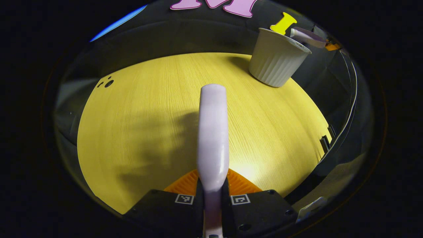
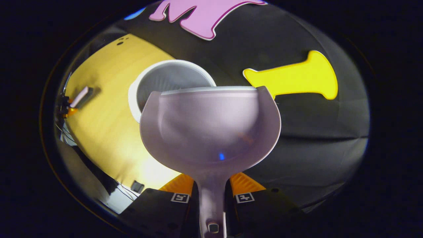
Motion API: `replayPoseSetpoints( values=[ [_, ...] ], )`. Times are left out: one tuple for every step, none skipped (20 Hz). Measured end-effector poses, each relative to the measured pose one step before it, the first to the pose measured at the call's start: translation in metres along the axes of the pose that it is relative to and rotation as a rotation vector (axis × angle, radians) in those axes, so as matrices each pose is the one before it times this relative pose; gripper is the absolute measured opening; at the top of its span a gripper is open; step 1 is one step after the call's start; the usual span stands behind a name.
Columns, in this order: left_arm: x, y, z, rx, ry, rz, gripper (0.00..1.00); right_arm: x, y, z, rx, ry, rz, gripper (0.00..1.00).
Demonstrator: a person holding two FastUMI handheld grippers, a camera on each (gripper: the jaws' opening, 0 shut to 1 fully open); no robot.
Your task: Pick up the small broom and dustpan from the desktop, sweep the trash into the dustpan with the broom, and then empty the trash into the garbage bin.
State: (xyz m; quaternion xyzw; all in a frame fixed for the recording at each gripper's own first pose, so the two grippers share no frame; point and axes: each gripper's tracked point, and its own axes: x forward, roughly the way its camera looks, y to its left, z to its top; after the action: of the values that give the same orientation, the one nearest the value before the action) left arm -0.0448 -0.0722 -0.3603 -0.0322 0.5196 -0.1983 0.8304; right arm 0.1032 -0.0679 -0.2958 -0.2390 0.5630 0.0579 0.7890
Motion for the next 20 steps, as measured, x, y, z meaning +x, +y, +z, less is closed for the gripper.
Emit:
replayPoseSetpoints(
  values=[
    [-0.00039, 0.00017, 0.00036, 0.00296, 0.00178, 0.00285, 0.26, -0.01215, 0.00637, -0.00218, 0.01776, -0.03478, 0.01686, 0.34],
    [-0.00058, 0.00007, 0.0002, 0.00226, 0.00174, 0.00222, 0.26, -0.01001, 0.00698, -0.00125, 0.01685, -0.03036, 0.01789, 0.35],
    [-0.00061, 0.00049, 0.00074, 0.00215, 0.00237, 0.00291, 0.26, -0.00989, 0.01182, -0.00173, 0.01669, -0.02865, 0.0193, 0.35],
    [0.00002, 0.00061, -0.00022, 0.00292, 0.00202, 0.00507, 0.26, -0.00874, 0.01286, -0.00108, 0.01104, -0.02345, 0.02436, 0.35],
    [-0.00102, 0.00037, 0.00066, 0.00313, 0.0012, 0.00441, 0.26, -0.00544, 0.01331, -0.00356, 0.00997, -0.01737, 0.02432, 0.35],
    [-0.00054, 0.00055, 0.00025, 0.00267, 0.00041, 0.00452, 0.26, -0.00543, 0.01519, -0.0048, 0.01001, -0.01197, 0.0248, 0.33],
    [-0.0009, 0.00058, 0.00068, 0.00188, 0.00044, 0.00373, 0.26, -0.00483, 0.0163, -0.00545, 0.01267, -0.00856, 0.01861, 0.35],
    [-0.00049, 0.00063, 0.00014, 0.00146, 0.00025, 0.00444, 0.26, -0.00151, 0.01799, -0.00716, 0.00655, -0.00008, 0.02363, 0.35],
    [-0.00027, 0.00122, -0.00017, 0.00201, 0.00242, 0.00602, 0.26, 0.00037, 0.01723, -0.00756, 0.00789, -0.00503, 0.02043, 0.36],
    [-0.00105, 0.00119, -0.0001, 0.00163, 0.00077, 0.00772, 0.26, 0.00396, 0.01825, -0.00929, 0.01269, -0.00136, 0.02719, 0.35],
    [-0.00105, 0.00131, -0.00011, 0.00088, 0.00183, 0.00502, 0.26, 0.00561, 0.0193, -0.01183, 0.01705, 0.00917, 0.03043, 0.35],
    [-0.00195, 0.00192, -0.00194, -0.00068, 0.00281, 0.00444, 0.26, 0.00637, 0.01998, -0.01174, 0.00696, 0.0042, 0.02439, 0.35],
    [-0.00429, 0.00553, -0.00154, -0.00121, 0.00188, 0.00138, 0.26, 0.01035, 0.02258, -0.01319, -0.0015, 0.01189, 0.03164, 0.35],
    [-0.00117, 0.00219, -0.0016, -0.00292, 0.00305, 0.00178, 0.27, 0.01101, 0.01766, -0.01206, 0.00732, 0.01455, 0.02521, 0.35],
    [-0.00039, 0.00164, -0.00108, -0.002, 0.00229, 0.00351, 0.26, 0.01445, 0.01824, -0.01177, 0.01333, 0.01435, 0.02873, 0.33],
    [0.0002, -0.00026, -0.00069, -0.00036, 0.00182, 0.00602, 0.26, 0.0139, 0.01754, -0.01018, 0.01903, 0.01488, 0.03014, 0.35],
    [-0.00025, 0.00109, -0.00061, 0.00162, 0.00186, 0.00373, 0.26, 0.01669, 0.01753, -0.01086, 0.01663, 0.0125, 0.02629, 0.33],
    [0.00029, 0.00056, -0.00138, 0.00462, 0.00108, 0.00392, 0.26, 0.01759, 0.0127, -0.01029, 0.00785, 0.01052, 0.01413, 0.35],
    [-0.00029, 0.00115, -0.00009, 0.00629, 0.0001, 0.00597, 0.26, 0.01976, 0.00976, -0.00919, 0.00106, 0.00658, -0.00012, 0.35],
    [-0.00028, 0.0008, 0.0001, 0.00877, 0.00033, 0.00912, 0.26, 0.01806, 0.0058, -0.00804, 0.0019, 0.01157, 0.00178, 0.35]
  ],
)
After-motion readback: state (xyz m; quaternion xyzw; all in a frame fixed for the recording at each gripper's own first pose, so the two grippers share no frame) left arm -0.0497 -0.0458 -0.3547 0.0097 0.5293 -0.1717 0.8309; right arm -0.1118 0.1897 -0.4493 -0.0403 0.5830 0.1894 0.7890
